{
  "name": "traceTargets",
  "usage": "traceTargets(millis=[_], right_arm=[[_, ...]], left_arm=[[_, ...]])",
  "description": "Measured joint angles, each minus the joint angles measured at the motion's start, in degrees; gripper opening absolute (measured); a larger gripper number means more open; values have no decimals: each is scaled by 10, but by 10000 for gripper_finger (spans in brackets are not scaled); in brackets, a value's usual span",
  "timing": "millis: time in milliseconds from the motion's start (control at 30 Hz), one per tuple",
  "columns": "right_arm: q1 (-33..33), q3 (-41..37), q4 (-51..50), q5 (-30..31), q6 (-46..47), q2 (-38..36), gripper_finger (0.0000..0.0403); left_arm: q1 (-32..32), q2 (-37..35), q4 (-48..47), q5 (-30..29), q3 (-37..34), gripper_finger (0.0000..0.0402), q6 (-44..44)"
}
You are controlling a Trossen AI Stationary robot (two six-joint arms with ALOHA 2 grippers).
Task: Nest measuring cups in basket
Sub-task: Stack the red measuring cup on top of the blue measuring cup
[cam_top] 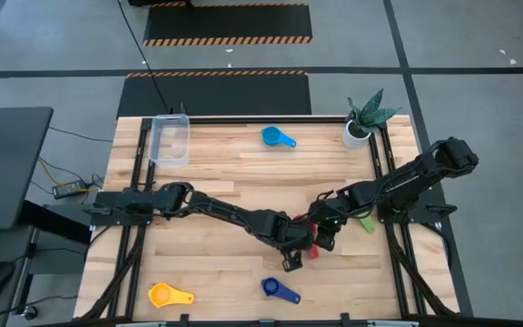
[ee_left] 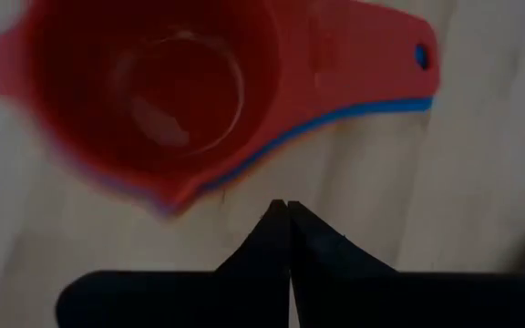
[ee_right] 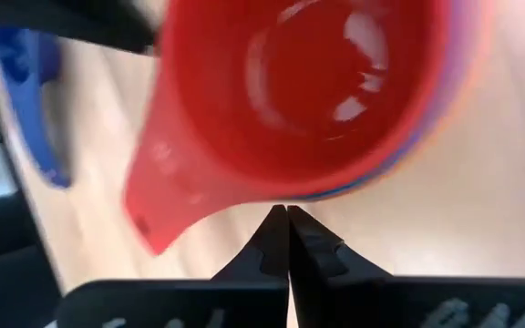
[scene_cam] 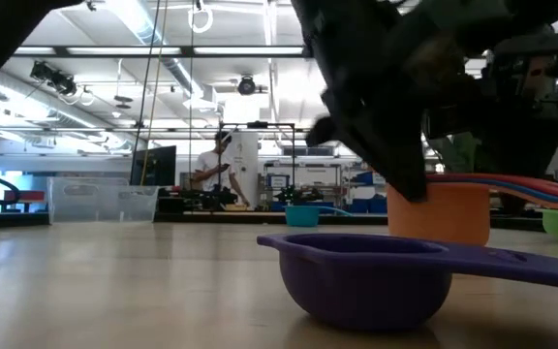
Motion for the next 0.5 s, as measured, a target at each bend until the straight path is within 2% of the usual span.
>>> traceTargets(millis=[267,500], right_arm=[[-24,1,10,23,-27,1,0],[-54,0,64,22,-50,2,0]], left_arm=[[-4,-50,-110,-18,1,1,-27],[-15,-84,-198,-74,2,2,-62]])
